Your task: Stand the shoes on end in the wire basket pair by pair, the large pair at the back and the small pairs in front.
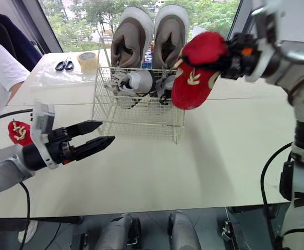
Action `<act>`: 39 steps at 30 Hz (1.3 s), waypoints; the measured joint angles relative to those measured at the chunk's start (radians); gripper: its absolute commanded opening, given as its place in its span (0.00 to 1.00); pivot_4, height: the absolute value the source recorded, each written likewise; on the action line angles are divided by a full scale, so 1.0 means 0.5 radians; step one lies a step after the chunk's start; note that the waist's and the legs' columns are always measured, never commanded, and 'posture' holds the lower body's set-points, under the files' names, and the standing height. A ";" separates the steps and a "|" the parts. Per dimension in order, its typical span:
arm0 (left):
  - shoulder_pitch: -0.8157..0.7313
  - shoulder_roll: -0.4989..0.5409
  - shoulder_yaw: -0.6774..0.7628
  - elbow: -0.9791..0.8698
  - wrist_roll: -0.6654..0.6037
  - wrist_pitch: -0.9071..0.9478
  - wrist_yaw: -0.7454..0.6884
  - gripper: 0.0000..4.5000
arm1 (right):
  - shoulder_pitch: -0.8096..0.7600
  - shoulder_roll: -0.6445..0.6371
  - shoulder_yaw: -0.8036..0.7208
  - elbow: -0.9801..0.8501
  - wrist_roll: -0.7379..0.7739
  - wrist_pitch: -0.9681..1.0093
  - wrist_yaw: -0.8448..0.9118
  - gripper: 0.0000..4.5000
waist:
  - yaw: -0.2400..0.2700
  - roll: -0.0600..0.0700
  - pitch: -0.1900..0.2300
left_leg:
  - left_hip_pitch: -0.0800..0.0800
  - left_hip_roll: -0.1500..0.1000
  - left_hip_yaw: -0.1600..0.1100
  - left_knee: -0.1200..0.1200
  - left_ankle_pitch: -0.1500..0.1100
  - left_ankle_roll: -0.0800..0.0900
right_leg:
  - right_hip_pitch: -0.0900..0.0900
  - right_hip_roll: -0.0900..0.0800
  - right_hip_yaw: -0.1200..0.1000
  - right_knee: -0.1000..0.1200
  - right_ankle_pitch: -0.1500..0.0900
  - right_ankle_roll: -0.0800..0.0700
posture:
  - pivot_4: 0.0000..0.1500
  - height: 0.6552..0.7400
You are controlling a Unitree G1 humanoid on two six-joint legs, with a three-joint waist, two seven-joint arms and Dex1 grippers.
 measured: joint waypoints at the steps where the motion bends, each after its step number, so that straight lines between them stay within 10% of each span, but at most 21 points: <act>1: 0.016 0.000 -0.004 -0.010 0.022 -0.002 -0.007 1.00 | 0.000 0.021 0.026 0.009 -0.036 -0.031 0.028 0.27 | 0.002 0.000 0.000 | -0.001 -0.001 0.000 0.000 0.000 0.000 | 0.000 -0.001 0.000 -0.001 0.000 0.000 | 1.00 1.00; 13: 0.078 -0.007 -0.018 -0.043 0.069 -0.017 0.027 1.00 | 0.147 0.252 0.165 0.006 -0.454 -0.561 0.152 0.27 | -0.006 -0.003 -0.002 | 0.009 0.000 0.000 0.002 0.000 0.000 | 0.011 0.000 0.000 0.000 0.000 -0.001 | 1.00 1.00; 20: 0.070 -0.007 -0.026 -0.041 0.069 -0.017 0.017 1.00 | 0.272 0.379 0.193 0.107 -0.553 -0.705 0.153 0.99 | -0.003 -0.004 -0.003 | 0.036 0.000 -0.001 0.000 -0.004 -0.005 | 0.036 -0.003 -0.001 -0.003 -0.001 -0.005 | 1.00 1.00; 39: 0.003 -0.085 -0.064 0.025 0.200 -0.018 0.014 1.00 | 0.337 0.391 0.077 0.100 -0.423 -0.225 0.101 0.99 | -0.003 -0.003 -0.001 | 0.031 -0.002 0.000 -0.002 -0.002 0.000 | 0.031 -0.010 -0.001 -0.003 -0.001 -0.006 | 1.00 1.00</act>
